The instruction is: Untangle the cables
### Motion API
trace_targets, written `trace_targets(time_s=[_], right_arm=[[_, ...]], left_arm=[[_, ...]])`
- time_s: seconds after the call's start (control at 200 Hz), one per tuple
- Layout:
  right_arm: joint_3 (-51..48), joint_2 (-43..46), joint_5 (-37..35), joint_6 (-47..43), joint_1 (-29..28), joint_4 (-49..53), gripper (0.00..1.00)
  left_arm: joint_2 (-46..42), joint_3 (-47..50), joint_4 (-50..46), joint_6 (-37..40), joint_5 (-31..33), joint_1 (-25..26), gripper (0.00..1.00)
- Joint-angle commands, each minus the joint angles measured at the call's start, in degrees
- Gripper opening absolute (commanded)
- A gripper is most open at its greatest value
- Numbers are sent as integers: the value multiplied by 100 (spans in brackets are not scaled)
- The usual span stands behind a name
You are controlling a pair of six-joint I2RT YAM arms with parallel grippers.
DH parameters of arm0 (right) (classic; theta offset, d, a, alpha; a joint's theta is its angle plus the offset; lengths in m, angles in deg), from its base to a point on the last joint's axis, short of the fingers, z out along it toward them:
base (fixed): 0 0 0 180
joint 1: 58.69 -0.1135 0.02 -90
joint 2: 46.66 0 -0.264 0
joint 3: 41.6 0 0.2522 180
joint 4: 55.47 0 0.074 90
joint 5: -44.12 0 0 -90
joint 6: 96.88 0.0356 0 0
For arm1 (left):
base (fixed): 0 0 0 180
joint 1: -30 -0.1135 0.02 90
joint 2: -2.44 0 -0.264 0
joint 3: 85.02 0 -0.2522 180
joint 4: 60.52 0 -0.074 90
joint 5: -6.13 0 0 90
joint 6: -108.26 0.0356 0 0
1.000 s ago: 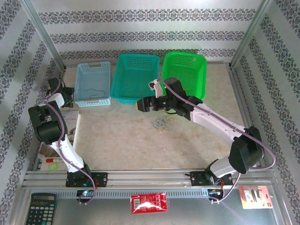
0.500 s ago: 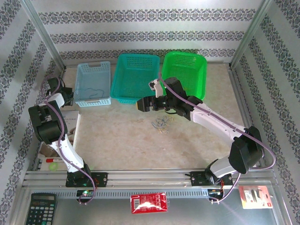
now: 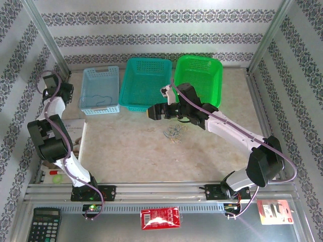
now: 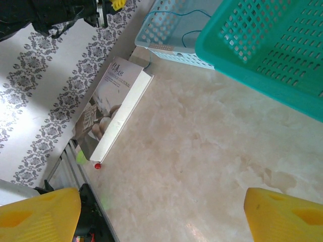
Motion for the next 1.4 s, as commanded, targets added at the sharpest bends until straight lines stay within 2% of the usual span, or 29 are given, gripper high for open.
trace_targets(time_s=[0.0,0.1,0.235,0.49,1.034,1.149,1.259,1.304,1.394], right_arm=[[104,170,-95,94,-31,44,84],[96,161,-91,94,-27,41,84],[122,151,-73,92,-27,39,84],[123,121,-86,74,-31,44,84],[312,-149,-95,41,-13,104,84],[363,-211,-95,45,-14,119,84],[395,-274,-104,51,-13,128,84],[402,-294,-104,52,-9,126,84],[426,-342,-104,57,-14,128,84]], left_arm=[[-176,396,-128,-82,-91,-57,59],[-262,617,-198,-215,-95,-61,72],[-226,731,-176,-227,-150,-89,79],[249,532,90,-264,-608,-124,82],[1086,198,732,-619,-1046,-143,83],[1284,165,1040,-814,-1147,-172,81],[1348,250,1439,-977,-1169,-194,72],[1347,260,1525,-972,-1180,-203,66],[1327,347,1737,-973,-1203,-212,49]])
